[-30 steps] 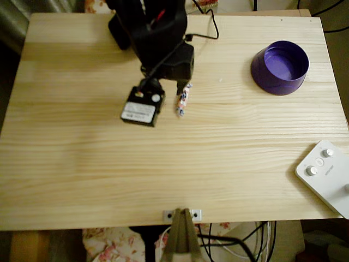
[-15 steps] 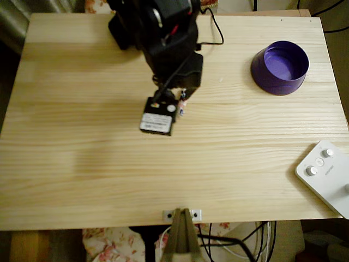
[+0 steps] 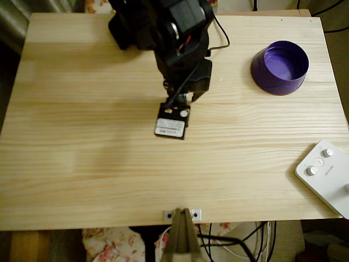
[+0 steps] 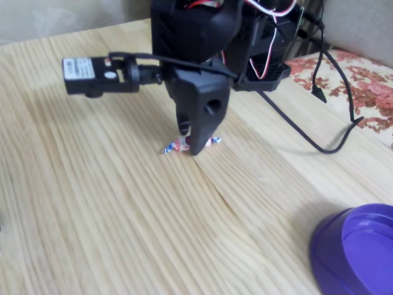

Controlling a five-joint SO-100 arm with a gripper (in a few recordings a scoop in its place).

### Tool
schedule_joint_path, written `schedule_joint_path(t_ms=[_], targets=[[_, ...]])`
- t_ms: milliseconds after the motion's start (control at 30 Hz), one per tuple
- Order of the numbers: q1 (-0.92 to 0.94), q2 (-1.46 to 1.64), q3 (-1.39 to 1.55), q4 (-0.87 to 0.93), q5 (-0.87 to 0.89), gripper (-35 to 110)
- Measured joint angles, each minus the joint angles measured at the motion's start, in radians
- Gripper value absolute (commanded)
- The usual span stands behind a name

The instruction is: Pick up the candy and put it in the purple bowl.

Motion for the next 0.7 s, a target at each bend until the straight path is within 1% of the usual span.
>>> schedule_joint_path(t_ms=[100, 167, 367, 700], targets=[[0.009, 0.000, 0.005, -0.015, 0.006, 0], [0.003, 0.000, 0.011, -0.035, 0.006, 0], [0.009, 0.009, 0.025, -0.021, 0.025, 0], [-0.017, 0.215, 0.038, 0.140, 0.011, 0]])
